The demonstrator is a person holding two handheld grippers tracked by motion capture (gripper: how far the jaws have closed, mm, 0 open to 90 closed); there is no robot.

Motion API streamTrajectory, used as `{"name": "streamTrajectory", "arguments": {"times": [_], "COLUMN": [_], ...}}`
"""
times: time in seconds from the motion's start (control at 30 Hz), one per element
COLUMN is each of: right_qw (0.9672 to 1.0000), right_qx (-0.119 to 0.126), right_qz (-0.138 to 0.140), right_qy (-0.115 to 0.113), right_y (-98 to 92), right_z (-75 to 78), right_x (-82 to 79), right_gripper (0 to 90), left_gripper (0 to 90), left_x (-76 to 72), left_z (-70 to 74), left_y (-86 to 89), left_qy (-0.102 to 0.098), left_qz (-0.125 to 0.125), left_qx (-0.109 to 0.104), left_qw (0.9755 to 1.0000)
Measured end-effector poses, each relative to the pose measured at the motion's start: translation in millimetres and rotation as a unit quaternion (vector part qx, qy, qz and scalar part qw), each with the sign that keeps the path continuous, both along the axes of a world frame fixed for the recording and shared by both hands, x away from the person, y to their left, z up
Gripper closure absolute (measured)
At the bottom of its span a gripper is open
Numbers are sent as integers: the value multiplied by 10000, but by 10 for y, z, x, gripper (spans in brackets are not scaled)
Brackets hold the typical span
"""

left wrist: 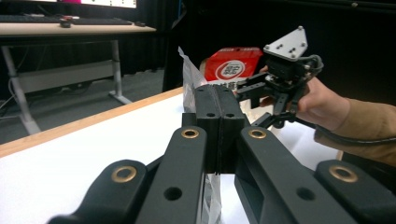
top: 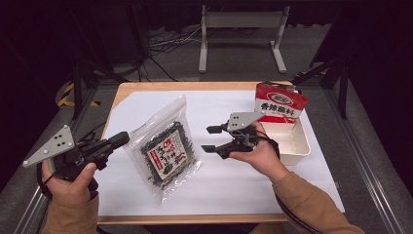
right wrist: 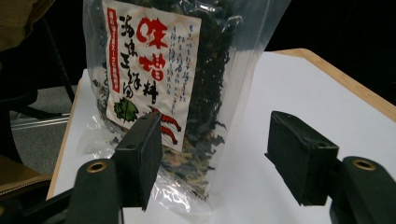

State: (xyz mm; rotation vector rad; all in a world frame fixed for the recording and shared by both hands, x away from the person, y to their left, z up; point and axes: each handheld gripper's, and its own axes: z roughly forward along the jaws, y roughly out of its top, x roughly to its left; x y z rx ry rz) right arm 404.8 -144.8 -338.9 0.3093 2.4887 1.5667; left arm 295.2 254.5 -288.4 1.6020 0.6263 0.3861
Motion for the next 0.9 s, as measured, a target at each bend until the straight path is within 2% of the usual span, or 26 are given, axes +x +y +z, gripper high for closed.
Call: {"name": "streamTrajectory", "arguments": {"times": [0.3,0.63,0.77,0.9], "right_qw": [9998,9996,9991,9985], "right_qx": [53,37,8,84], "right_qz": [191,278,418,531], "right_qy": [2,1,-12,41], "right_y": [142,278,347,416], "right_z": [39,-1,-24,-39], "right_x": [97,223,277,315], "right_gripper": [325,309,305,295], "left_gripper": [900,900,900,900], "left_x": [-53,-77,-72,-69], "left_z": [23,30,26,23], "left_y": [-58,-99,-91,-92], "left_qy": [-45,-60,-42,-44], "left_qz": [-197,-279,-299,-304], "left_qx": [9,9,-17,-14], "left_qw": [9998,9996,9995,9995]}}
